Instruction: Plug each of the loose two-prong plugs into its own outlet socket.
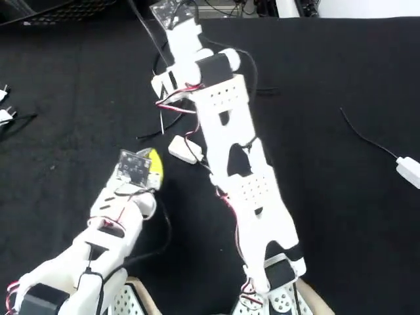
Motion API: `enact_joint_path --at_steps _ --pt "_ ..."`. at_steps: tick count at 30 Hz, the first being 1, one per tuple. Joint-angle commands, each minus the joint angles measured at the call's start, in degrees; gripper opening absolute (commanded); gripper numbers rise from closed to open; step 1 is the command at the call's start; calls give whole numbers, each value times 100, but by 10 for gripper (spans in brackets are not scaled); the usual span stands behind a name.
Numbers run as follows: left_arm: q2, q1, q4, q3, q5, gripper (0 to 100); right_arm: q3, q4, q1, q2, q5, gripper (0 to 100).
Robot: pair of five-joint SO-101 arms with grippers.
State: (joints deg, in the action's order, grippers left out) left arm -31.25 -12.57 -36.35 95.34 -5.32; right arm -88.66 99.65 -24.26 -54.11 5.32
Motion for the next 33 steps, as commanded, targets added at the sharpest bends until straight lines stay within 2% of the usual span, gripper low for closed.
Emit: enact_joint_path --at_steps 1,7,11,14,17,25,30,33 --pt "-79 -435 -598 110 -44 30 -259 132 -79 365 -123 12" --pt "-44 -611 -448 -119 -35 30 -286 141 -220 330 -396 12" --pt "229 -207 466 -1033 0 30 -295 141 -343 338 -484 12" --pt "519 -48 484 -1481 0 30 -295 149 -360 338 -484 12" --pt "756 -75 -185 -1587 -9 30 -444 149 -325 382 -475 12" --pt "1134 -66 -2708 -1349 132 30 -479 158 -193 1314 -571 12" --pt "888 382 -3798 -1068 1407 31 -330 158 352 1798 -1081 12" --pt "545 787 -4062 -1051 2391 32 -198 167 668 1974 -1389 12"
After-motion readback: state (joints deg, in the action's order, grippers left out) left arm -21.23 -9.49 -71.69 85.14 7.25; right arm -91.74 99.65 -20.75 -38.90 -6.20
